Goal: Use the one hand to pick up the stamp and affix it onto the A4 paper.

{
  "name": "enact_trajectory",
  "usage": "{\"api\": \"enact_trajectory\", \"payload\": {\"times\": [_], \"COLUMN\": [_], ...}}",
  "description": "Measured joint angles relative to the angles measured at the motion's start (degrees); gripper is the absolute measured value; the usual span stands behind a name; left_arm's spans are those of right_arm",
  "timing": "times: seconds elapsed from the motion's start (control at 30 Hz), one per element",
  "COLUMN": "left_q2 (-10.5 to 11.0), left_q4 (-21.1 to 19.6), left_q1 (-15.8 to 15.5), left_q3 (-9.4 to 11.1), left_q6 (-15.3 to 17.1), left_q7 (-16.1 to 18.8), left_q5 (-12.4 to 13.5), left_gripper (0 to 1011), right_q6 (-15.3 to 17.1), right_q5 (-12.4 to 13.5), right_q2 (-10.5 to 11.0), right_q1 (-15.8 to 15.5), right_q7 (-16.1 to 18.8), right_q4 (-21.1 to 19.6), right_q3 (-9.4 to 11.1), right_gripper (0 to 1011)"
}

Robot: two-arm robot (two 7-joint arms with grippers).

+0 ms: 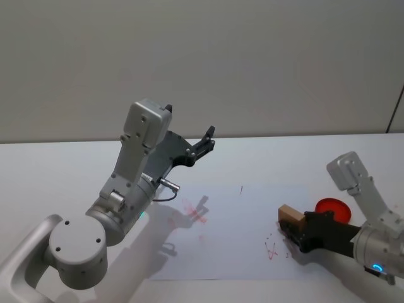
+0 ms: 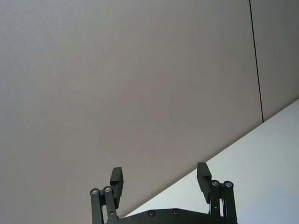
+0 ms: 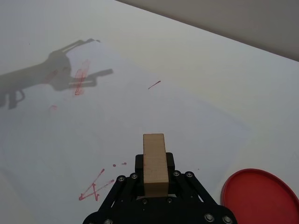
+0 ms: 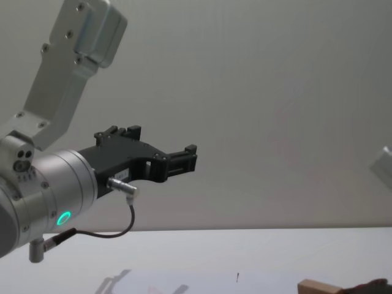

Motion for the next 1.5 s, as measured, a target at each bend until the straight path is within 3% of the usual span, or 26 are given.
{"api": "enact_trajectory", "payload": {"times": [0.57,1.1,1.5], "left_q2": [0.0,0.0,0.0], "left_q4": [0.0,0.0,0.0], "left_q1": [0.0,0.0,0.0], "left_q3": [0.0,0.0,0.0], "left_q6": [0.0,0.0,0.0], "left_q7": [0.0,0.0,0.0], "left_q5": [0.0,0.0,0.0], "left_gripper": [1001,1001,1001], "right_q6": [-0.26,-1.0,-4.66], "right_q5": [-5.33,-6.38,-5.86], "right_q2": [-0.58,-0.8,-0.66], "right_q1": [2.69,3.36,4.0], "right_q7": [4.03,3.85,1.52], "right_q4": [4.18,4.6,0.8], "right_q3": [-1.42,-2.07,-1.64], "right_gripper": [225,225,225]}}
